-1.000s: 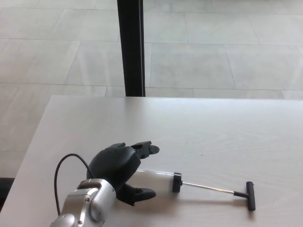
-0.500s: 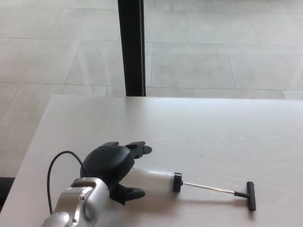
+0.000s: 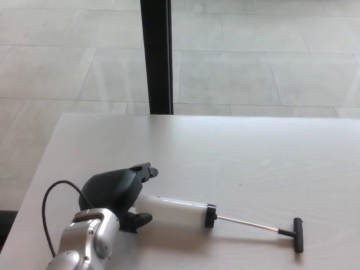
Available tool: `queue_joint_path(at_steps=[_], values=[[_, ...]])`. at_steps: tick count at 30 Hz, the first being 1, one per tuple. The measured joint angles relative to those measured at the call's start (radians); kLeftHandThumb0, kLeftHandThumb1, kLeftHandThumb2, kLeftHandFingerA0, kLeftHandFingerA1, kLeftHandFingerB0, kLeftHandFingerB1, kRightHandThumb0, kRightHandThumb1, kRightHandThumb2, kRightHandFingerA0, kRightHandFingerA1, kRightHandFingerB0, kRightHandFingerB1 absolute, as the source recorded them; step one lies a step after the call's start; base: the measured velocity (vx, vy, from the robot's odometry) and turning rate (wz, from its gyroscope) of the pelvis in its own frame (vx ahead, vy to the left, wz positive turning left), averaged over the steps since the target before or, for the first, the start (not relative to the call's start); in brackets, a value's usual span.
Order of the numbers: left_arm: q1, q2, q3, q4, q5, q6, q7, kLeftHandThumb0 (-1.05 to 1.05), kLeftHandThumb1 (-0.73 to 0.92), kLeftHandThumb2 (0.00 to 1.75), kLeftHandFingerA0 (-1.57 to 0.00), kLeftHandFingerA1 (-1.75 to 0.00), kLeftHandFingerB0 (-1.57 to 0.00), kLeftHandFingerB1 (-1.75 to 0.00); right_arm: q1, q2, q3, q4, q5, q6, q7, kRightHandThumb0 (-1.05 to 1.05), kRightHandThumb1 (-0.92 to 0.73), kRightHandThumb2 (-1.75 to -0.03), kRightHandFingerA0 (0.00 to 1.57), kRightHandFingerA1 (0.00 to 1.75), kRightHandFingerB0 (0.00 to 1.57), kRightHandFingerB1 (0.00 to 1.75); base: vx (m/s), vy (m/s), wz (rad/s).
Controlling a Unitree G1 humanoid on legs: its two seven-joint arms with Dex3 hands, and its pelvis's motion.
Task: The robot uses its left hand to lift the air pump kept on the middle of the desk and use the right hand to compress the handle
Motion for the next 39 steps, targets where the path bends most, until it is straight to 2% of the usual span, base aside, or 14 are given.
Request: queue_joint_path(at_steps=[1, 2, 5, 6, 8, 9, 15, 25, 26, 30, 36, 37, 38, 39], values=[[-0.004, -0.015, 0.000, 0.001, 0.000, 0.008, 0.000, -0.39, 0.50, 0.81, -0.50, -0.81, -0.34, -0.48, -0.007, 0.000, -0.001, 0.006, 0.001, -0.003, 0.000, -0.70, -0.88, -0.67, 0.23, 0.38, 0.32, 0.31, 0.00, 0.000, 0.00], [-0.006, -0.024, -0.001, 0.002, 0.000, 0.012, 0.000, -0.32, 0.63, 0.58, -0.46, -0.92, -0.41, -0.35, -0.008, 0.000, -0.001, 0.007, 0.001, -0.005, 0.001, -0.69, -0.88, -0.67, 0.23, 0.37, 0.32, 0.31, 0.00, 0.000, 0.00], [-0.015, -0.050, -0.006, 0.006, 0.000, 0.024, 0.000, -0.35, 0.62, 0.57, -0.45, -0.89, -0.42, -0.35, -0.011, 0.000, -0.001, 0.009, 0.002, -0.008, 0.002, -0.68, -0.88, -0.67, 0.23, 0.36, 0.31, 0.30, 0.00, 0.000, 0.00], [-0.019, -0.058, -0.009, 0.008, 0.000, 0.028, 0.000, -0.45, 0.49, 0.82, -0.44, -0.79, -0.32, -0.48, -0.011, 0.000, -0.001, 0.010, 0.002, -0.009, 0.003, -0.68, -0.89, -0.67, 0.22, 0.35, 0.28, 0.30, 0.00, 0.000, 0.00], [-0.033, -0.068, -0.021, 0.014, 0.003, 0.036, -0.001, -0.46, 0.49, 0.82, -0.42, -0.77, -0.31, -0.48, -0.012, 0.000, -0.001, 0.011, 0.002, -0.009, 0.003, -0.69, -0.88, -0.67, 0.24, 0.37, 0.28, 0.30, 0.00, 0.000, 0.00], [-0.041, -0.071, -0.027, 0.015, 0.006, 0.041, -0.001, -0.40, 0.62, 0.58, -0.38, -0.81, -0.37, -0.33, -0.014, 0.000, -0.001, 0.011, 0.002, -0.009, 0.003, -0.65, -0.89, -0.67, 0.23, 0.37, 0.27, 0.29, 0.00, 0.000, 0.00], [-0.082, -0.067, -0.108, 0.021, 0.031, 0.055, -0.020, -0.47, 0.61, 0.58, -0.28, -0.74, -0.33, -0.33, -0.021, 0.000, -0.002, 0.014, 0.003, -0.009, 0.003, -0.67, -0.89, -0.67, 0.22, 0.34, 0.28, 0.30, 0.00, 0.000, 0.00], [-0.118, 0.030, -0.264, 0.022, 0.098, 0.052, -0.104, -0.47, 0.56, 0.57, -0.30, -0.75, -0.32, -0.33, -0.029, 0.000, 0.000, -0.008, 0.005, -0.009, -0.005, -0.68, -0.87, -0.67, 0.27, 0.39, 0.31, 0.30, 0.00, 0.000, 0.00], [-0.123, 0.046, -0.276, 0.023, 0.106, 0.052, -0.117, -0.48, 0.55, 0.57, -0.31, -0.68, -0.32, -0.33, -0.030, 0.000, -0.002, -0.009, 0.005, -0.009, -0.008, -0.70, -0.88, -0.67, 0.26, 0.39, 0.31, 0.30, 0.00, 0.000, 0.00], [-0.144, 0.087, -0.299, 0.024, 0.130, 0.052, -0.160, -0.49, 0.54, 0.57, -0.30, -0.72, -0.32, -0.32, -0.040, 0.000, -0.008, -0.011, 0.008, -0.009, -0.013, -0.67, -0.90, -0.68, 0.21, 0.33, 0.30, 0.30, 0.00, 0.000, 0.00], [-0.170, 0.118, -0.312, 0.028, 0.150, 0.062, -0.241, -0.47, 0.54, 0.57, -0.25, -0.63, -0.27, -0.31, -0.051, 0.000, -0.027, -0.012, 0.022, -0.009, -0.012, -0.66, -0.89, -0.68, 0.22, 0.36, 0.30, 0.30, 0.00, 0.000, 0.00], [-0.172, 0.121, -0.306, 0.030, 0.150, 0.068, -0.256, -0.49, 0.56, 0.57, -0.31, -0.65, -0.27, -0.31, -0.051, 0.000, -0.031, -0.013, 0.024, -0.009, -0.012, -0.66, -0.89, -0.68, 0.24, 0.38, 0.31, 0.31, 0.00, 0.000, 0.00], [-0.172, 0.122, -0.304, 0.031, 0.150, 0.069, -0.259, -0.50, 0.56, 0.57, -0.47, -0.83, -0.27, -0.33, -0.051, 0.000, -0.032, -0.014, 0.025, -0.009, -0.012, -0.65, -0.89, -0.67, 0.26, 0.46, 0.32, 0.31, 0.00, 0.000, 0.00], [-0.175, 0.126, -0.290, 0.038, 0.149, 0.074, -0.275, -0.45, 0.55, 0.57, -0.63, -1.25, -0.30, -0.36, -0.051, 0.000, -0.036, -0.019, 0.028, -0.009, -0.012, -0.66, -0.90, -0.67, 0.27, 0.44, 0.33, 0.31, 0.00, 0.000, 0.00]])
